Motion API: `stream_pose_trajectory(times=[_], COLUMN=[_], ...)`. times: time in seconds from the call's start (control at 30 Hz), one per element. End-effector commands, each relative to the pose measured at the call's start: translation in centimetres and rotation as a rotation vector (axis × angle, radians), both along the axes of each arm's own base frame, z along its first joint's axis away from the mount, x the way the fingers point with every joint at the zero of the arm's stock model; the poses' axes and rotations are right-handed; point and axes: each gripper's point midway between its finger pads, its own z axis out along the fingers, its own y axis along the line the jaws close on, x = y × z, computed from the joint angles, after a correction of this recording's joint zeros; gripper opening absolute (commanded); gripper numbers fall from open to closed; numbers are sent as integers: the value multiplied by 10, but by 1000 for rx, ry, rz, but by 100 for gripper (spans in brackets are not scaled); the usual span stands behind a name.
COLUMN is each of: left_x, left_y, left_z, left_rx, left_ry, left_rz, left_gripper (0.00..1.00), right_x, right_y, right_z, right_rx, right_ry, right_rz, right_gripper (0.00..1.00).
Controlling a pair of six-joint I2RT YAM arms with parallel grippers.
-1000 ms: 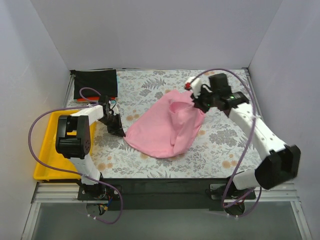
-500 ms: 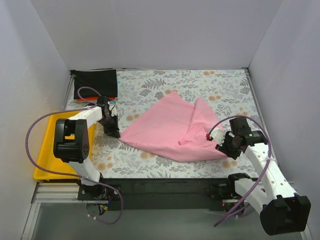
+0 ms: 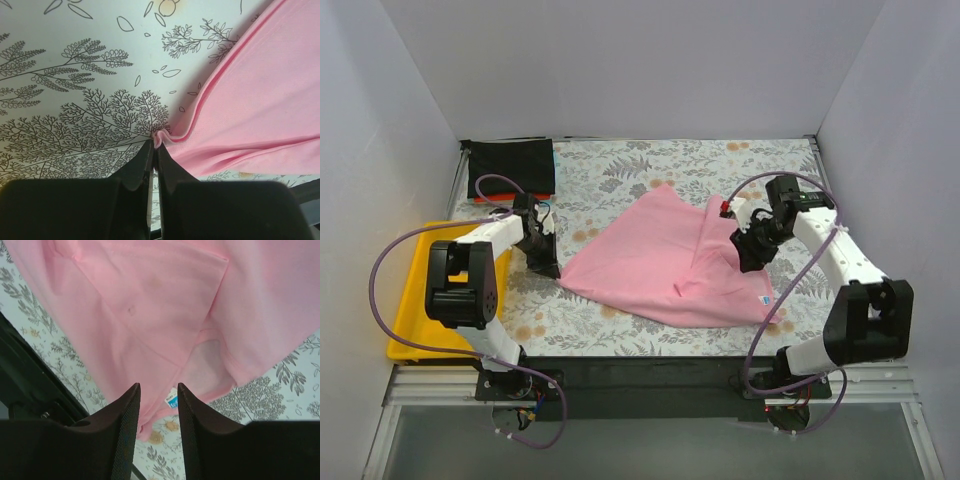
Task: Fold and stack the t-shirts
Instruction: Flatten the tshirt out
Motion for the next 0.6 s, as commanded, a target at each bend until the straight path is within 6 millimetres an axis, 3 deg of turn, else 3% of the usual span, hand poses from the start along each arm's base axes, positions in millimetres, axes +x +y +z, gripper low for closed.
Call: stream_pose_trajectory(times=[0.0, 0.17, 0.3, 0.33, 0.37, 0.43, 0.57], left_x=[4, 5, 13, 19, 21, 29, 30], left_y=[-7, -14, -13, -14, -14, -15, -18], left_z=[15, 19, 35, 46, 50, 63, 68], left_rx=[-54, -97, -92, -95, -95, -98, -114], left_ry=[-47, -50, -124, -169, -182, -221, -209], left_rz=[0, -30, -85, -118, -134, -152, -170], left_gripper=[0, 0, 20, 35, 40, 44, 45], right_x=[32, 46, 53, 54, 58, 60, 78], right_y=[24, 26, 31, 33, 36, 39, 42], right_z=[4, -22, -28, -31, -31, -38, -49], right_rx=[99, 68, 74, 71, 74, 62, 54], right_ry=[-23, 2, 3, 12, 5, 15, 13], right_rz=[-88, -114, -113, -109, -108, -105, -127], right_gripper=[41, 45, 48, 48, 48, 48, 50])
